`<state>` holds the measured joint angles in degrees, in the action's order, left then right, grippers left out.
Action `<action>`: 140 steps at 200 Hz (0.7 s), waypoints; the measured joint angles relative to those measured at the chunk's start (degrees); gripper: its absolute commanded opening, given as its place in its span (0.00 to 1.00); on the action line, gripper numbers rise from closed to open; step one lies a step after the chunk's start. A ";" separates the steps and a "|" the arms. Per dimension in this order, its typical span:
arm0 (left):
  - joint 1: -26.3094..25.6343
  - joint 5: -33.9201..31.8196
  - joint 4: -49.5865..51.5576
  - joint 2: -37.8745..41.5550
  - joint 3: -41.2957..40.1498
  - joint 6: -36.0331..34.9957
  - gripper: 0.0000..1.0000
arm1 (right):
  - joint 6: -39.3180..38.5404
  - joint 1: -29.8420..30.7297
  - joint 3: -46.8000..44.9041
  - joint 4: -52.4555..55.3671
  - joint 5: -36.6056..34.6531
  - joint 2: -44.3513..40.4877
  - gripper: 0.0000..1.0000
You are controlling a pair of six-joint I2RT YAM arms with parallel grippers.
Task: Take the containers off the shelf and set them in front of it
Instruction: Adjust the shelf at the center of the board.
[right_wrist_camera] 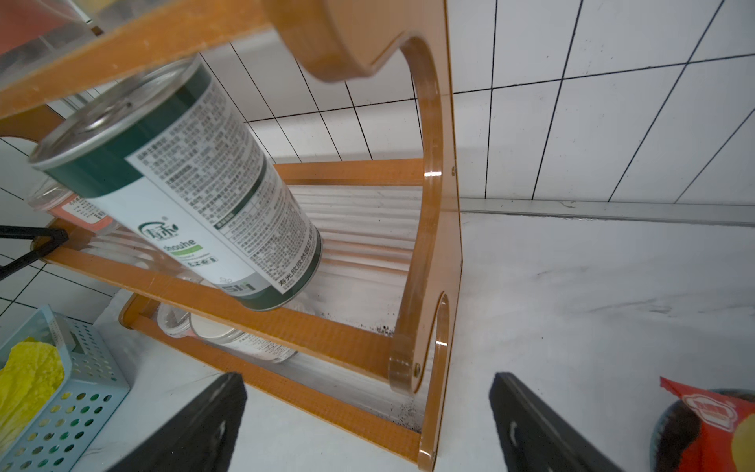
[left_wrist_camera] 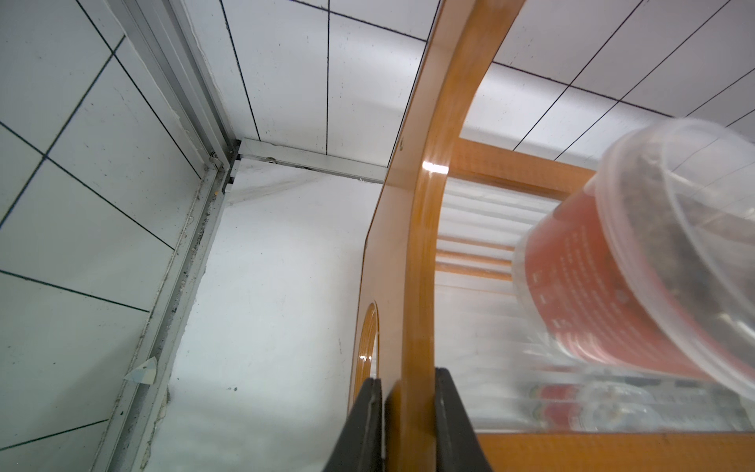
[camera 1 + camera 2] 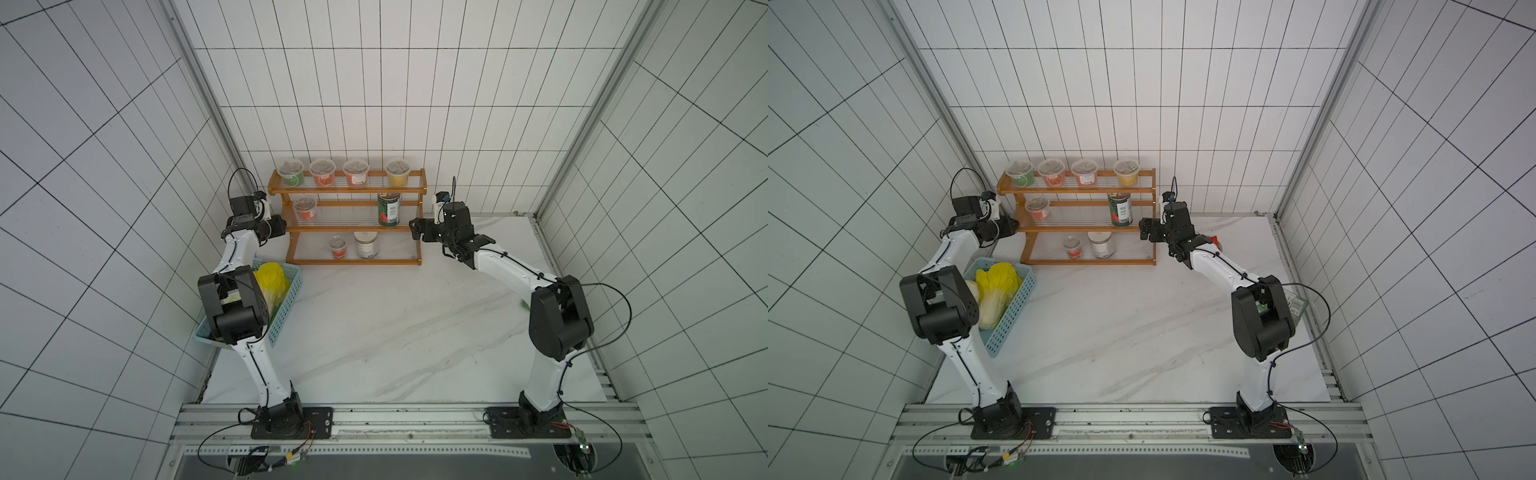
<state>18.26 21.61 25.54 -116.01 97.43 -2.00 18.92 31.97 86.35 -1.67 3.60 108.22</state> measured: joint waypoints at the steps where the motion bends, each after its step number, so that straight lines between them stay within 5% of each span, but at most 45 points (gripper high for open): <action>1: 0.00 0.00 -0.02 0.00 0.00 -0.13 0.09 | 0.02 0.00 0.11 0.04 -0.02 0.09 0.94; 35: 0.00 0.17 -0.07 0.00 0.00 -1.97 0.07 | 0.98 -0.11 5.42 2.29 -0.90 3.61 0.86; 140: 0.00 0.33 -0.11 0.00 0.00 -2.47 0.04 | -1.84 -0.09 9.86 9.03 -6.38 7.50 0.37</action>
<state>18.26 21.93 25.43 -116.01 97.43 -4.47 17.08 31.88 96.20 7.35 -2.79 115.72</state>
